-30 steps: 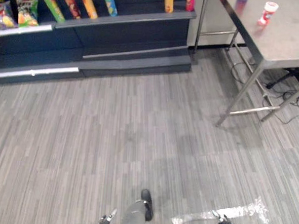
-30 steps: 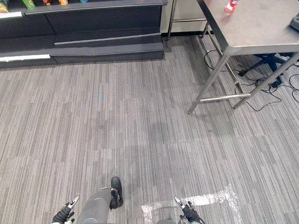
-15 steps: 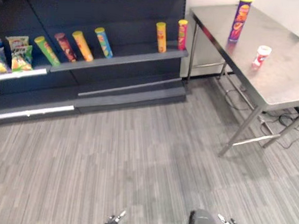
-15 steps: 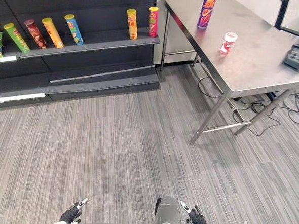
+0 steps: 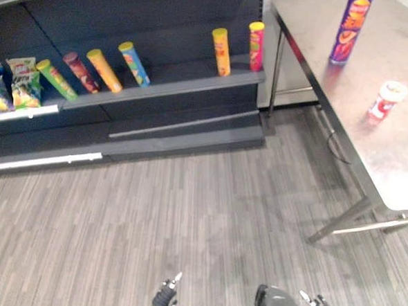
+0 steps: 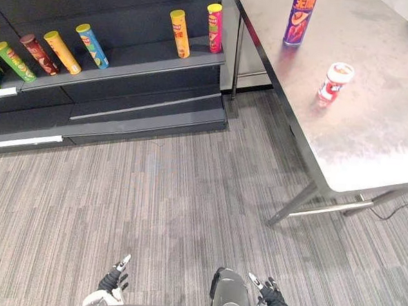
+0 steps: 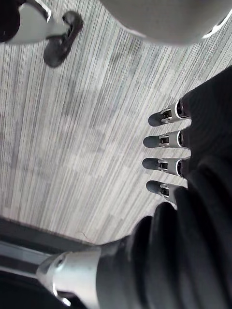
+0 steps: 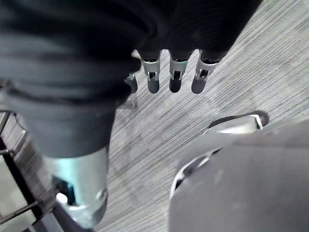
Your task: Put the gum and the chips on the shelf.
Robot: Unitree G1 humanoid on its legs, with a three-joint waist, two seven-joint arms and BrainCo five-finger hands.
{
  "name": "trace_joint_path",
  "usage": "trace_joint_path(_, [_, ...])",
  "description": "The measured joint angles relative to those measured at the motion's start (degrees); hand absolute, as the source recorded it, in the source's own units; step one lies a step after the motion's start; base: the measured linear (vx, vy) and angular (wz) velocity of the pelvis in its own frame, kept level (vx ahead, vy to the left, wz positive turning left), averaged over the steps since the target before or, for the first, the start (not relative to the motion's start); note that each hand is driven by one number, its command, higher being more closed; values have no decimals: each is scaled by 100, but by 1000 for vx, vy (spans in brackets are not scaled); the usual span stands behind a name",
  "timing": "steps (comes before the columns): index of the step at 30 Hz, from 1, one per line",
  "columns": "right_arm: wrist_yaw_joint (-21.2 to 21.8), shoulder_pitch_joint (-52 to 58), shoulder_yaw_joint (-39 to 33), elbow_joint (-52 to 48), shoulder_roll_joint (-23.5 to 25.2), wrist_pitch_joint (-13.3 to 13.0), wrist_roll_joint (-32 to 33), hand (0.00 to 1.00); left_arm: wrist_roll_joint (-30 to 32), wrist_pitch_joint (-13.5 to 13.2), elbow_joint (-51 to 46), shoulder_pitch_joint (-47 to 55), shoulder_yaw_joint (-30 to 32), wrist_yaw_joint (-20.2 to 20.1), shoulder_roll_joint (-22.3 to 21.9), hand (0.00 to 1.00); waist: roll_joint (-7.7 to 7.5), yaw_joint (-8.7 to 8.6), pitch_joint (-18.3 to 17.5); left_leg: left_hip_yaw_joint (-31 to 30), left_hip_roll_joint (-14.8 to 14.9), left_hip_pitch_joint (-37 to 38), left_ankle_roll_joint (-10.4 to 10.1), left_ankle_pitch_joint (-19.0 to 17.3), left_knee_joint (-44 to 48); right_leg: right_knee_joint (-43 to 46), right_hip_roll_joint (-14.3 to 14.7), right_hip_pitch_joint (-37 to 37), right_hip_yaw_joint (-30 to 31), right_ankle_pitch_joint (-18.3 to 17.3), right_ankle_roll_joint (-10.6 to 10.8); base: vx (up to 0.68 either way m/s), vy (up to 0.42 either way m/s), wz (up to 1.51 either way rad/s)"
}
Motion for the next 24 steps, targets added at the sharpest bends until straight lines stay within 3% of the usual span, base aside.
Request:
trace_joint_path(1, [0,-6,21,-7,5,-2,2,0,-15,2,-41,-10,2,1,-1,0,2,31,0,41,57,-224,26,-82,467,-99,7,143,11,-3,-5,269,-39,-8])
trace_joint_path(3, [-5,46,15,30,27,9,16,0,-47,-25,-124,-20,2,2,-18,0,-40,106,3,411,125,-681,208,-667,1230,-505,1,796,55,4,2,305,42,-12])
trace_joint_path(5, [-12,52,13,28,54,6,58,0,-54,-90,-169,-10,1,-8,5,0,-89,142,-24,815,156,-1016,383,-1083,1084,-733,-58,1186,125,15,22,258,128,-26])
trace_joint_path(7, [-36,-12,5,25,85,-6,149,0,-240,-141,-202,-13,-68,-17,79,0,-165,189,-64,1183,124,-1444,572,-1219,79,-918,-243,1427,291,23,186,241,212,-47])
trace_joint_path(8, [-54,-1,-8,24,98,-8,176,0,-261,-153,-215,-10,-69,-13,88,0,-197,211,-83,1187,51,-1459,596,-1198,-414,-956,-323,1478,324,8,320,251,257,-44])
trace_joint_path(10, [-89,88,-19,21,95,-16,175,0,-269,-219,-176,32,-87,-2,80,0,-191,235,-145,980,-155,-1394,724,-681,-2524,-962,-551,1625,500,-211,656,311,410,-32])
trace_joint_path(11, [-95,138,-6,24,76,-15,174,0,-269,-219,-147,48,-99,0,78,0,-151,236,-175,863,-171,-1393,714,-554,-2900,-944,-578,1653,538,-264,745,351,513,-28])
trace_joint_path(12, [-104,217,16,39,2,-6,174,0,-275,-216,-105,103,-103,5,83,0,-94,242,-247,686,-215,-1431,548,-123,-3023,-939,-626,1725,687,-395,933,348,415,-29])
trace_joint_path(14, [-83,173,17,201,110,0,173,0,-275,-215,10,156,-112,51,242,0,-266,174,-432,800,-436,-1587,615,-413,-2612,-1249,-733,1820,1118,-397,901,365,332,-23])
trace_joint_path(16, [-86,56,-28,321,212,12,171,0,-274,-204,180,160,-145,59,406,0,-387,162,-503,833,-475,-1821,640,-838,-2150,-1458,-724,1822,1507,-44,794,291,252,-8])
trace_joint_path(18, [-81,42,-181,434,268,11,171,0,-284,-194,311,248,-352,70,583,0,-501,109,-668,874,-693,-1774,682,-994,-2245,-1580,-842,1787,1685,490,863,290,288,3])
trace_joint_path(20, [-82,-32,-238,466,217,10,169,0,-270,-197,359,262,-530,71,625,0,-529,166,-697,1061,-878,-1443,764,-1055,-2538,-1404,-965,1719,1910,845,901,340,278,-31])
trace_joint_path(22, [-76,-59,-233,428,157,1,170,0,-270,-185,410,264,-698,70,622,0,-484,252,-728,1312,-1034,-1044,904,-1062,-2835,-543,-1023,1317,2246,1125,921,295,247,-54])
trace_joint_path(24, [-78,-47,-212,434,149,10,171,0,-269,-178,416,298,-1072,72,628,0,-332,218,-656,1496,-1127,-515,1195,-1206,-2998,1249,-991,580,2387,1652,943,278,179,-30])
